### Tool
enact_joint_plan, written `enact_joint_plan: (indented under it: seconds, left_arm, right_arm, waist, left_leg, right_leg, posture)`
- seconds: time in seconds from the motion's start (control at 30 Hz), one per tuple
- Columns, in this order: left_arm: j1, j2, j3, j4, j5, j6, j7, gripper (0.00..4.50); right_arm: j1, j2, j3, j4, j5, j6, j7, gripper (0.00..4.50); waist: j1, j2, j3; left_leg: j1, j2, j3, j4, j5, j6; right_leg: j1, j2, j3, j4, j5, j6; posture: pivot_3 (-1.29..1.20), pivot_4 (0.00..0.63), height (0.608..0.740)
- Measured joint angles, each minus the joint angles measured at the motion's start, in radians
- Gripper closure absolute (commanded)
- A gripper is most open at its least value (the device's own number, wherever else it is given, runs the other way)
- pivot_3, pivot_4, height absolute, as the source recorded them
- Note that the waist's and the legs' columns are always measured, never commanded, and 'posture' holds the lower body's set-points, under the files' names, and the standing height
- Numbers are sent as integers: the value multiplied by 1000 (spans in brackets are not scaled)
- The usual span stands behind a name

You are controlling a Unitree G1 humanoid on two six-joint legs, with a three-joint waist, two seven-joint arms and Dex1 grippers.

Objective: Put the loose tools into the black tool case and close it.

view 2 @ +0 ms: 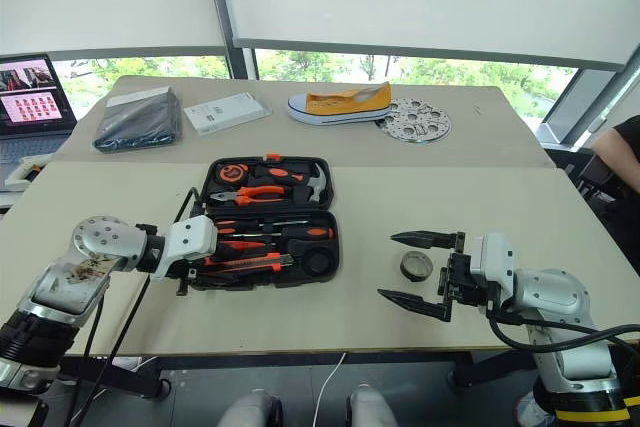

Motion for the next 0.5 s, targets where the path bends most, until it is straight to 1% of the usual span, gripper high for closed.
enact_joint_plan:
  seconds: [0.1,0.27,0.3,0.33,0.37,0.47,0.5]
  left_arm:
    - [-17,-8,-14,22,2,-21,-4,2838]
    - [-45,-7,-37,36,7,0,-22,2838]
    - [-46,-8,-37,37,8,3,-21,1839]
    - [-49,-8,-37,40,8,3,-17,1613]
    - [-53,-9,-36,48,10,-3,-12,1196]
    - [-64,-25,-15,89,-3,-9,-6,135]
    - [-65,-32,-5,102,-14,-4,-7,11]
  right_arm:
    - [1,0,0,-4,1,4,-2,0]
    - [1,0,0,-24,3,17,-12,0]
    - [1,0,0,-26,5,19,-14,0]
    - [0,0,1,-26,6,20,-14,0]
    - [-1,0,1,-27,7,21,-12,0]
    - [-21,-8,7,-27,10,26,15,0]
    - [-32,-13,7,-27,11,28,24,0]
  waist:
    - [0,0,0]
    - [2,1,-1]
    - [2,2,-1]
    - [2,2,-1]
    - [2,2,-1]
    - [0,2,-1]
    - [-1,2,-1]
  left_leg:
    - [1,0,0,0,0,0]
    - [1,0,0,0,0,0]
    - [1,0,0,0,0,0]
    - [1,0,0,0,0,0]
    - [2,0,0,0,0,0]
    - [2,0,0,0,0,0]
    - [2,0,0,0,0,0]
  right_leg:
    - [1,0,0,0,0,0]
    - [1,0,0,0,0,0]
    - [1,0,0,0,0,0]
    - [1,0,0,0,0,0]
    - [2,0,0,0,0,0]
    - [2,0,0,0,0,0]
    - [1,0,0,0,0,0]
  posture:
    - [0,150,740]
    - [0,150,740]
    - [0,150,740]
    - [0,150,740]
    - [0,150,740]
    - [0,150,740]
    - [0,150,740]
